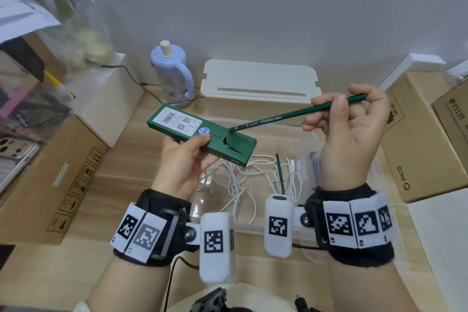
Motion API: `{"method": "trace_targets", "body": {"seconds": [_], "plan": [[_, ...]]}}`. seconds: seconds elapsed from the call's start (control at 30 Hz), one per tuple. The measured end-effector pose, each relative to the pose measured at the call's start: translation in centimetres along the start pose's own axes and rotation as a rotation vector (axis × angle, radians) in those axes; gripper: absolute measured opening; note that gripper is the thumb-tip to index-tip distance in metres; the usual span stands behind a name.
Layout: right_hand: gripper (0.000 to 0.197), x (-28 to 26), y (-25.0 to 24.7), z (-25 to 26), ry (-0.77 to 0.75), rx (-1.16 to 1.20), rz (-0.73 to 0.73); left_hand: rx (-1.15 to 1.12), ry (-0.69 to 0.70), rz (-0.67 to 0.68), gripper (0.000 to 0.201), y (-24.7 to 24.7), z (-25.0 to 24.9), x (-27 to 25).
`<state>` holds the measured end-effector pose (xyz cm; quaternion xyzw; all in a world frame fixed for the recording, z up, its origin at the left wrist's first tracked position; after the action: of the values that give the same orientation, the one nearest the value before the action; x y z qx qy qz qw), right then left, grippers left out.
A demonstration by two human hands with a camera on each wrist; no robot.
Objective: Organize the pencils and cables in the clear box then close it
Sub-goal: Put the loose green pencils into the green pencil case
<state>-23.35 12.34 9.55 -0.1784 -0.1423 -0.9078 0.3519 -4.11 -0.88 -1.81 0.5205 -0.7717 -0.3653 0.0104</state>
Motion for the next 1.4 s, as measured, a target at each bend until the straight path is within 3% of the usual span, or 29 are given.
{"method": "trace_targets", "body": {"seconds": [0.23,0.37,0.5,0.6,0.73,0.87,0.97,1.03,1.07,1.17,1.23,1.3,1.4], "plan": [[0.015,0.2,1.2,-0.1,0.017,-0.088,0.091,0.092,0.034,-0.001,0.05,-0.1,-0.3,0.1],[0.016,0.2,0.5,-0.8,0.053,-0.094,0.092,-0.04,0.077,-0.032,0.049,-0.7,-0.9,0.2],[0.018,-0.3,0.9,-2.7,0.194,-0.051,0.105,-0.143,0.052,-0.057,0.046,-0.6,-0.7,0.2],[0.021,-1.2,2.2,-3.5,0.214,-0.341,0.208,-0.151,0.064,-0.038,0.045,-0.1,-0.7,0.1],[0.01,-1.8,4.2,-3.4,0.1,-0.727,0.352,-0.093,0.077,0.038,0.045,1.0,-0.4,-0.2],[0.016,-1.8,5.2,-4.4,0.134,-0.894,0.448,-0.027,0.069,0.082,0.049,1.5,0.2,0.1],[0.012,-2.5,6.6,-6.1,0.188,-0.957,0.683,-0.011,0.042,0.103,0.05,1.5,0.7,0.4],[0.014,-3.2,7.1,-7.3,0.265,-0.862,0.844,-0.038,0.033,0.086,0.05,1.2,0.9,0.6],[0.014,-3.1,6.8,-8.0,0.333,-0.736,0.842,-0.058,0.03,0.07,0.049,0.9,0.9,0.9],[0.019,-2.3,3.8,-10.5,0.599,-0.366,0.588,-0.065,0.047,0.004,0.045,-0.5,0.6,1.5],[0.022,-2.9,1.8,-14.2,0.825,-0.46,0.535,-0.061,0.042,-0.027,0.041,-1.3,0.4,2.0],[0.022,-4.1,0.4,-17.6,1.021,-0.698,0.631,-0.065,0.024,-0.043,0.038,-1.7,0.6,2.4],[0.041,-5.5,0.0,-20.8,1.206,-0.858,0.778,-0.065,0.009,-0.05,0.038,-2.0,0.9,2.7]]}}
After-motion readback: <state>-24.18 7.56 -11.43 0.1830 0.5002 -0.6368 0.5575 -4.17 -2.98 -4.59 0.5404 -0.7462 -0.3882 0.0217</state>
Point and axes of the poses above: each hand's wrist, its own x-axis towards the middle knuckle, its own y-axis out of the palm, z = x × y, the point moved 8 cm from there along x, towards the middle knuckle, and after that the axes turned 8 degrees about z, right-handed, at the moved point
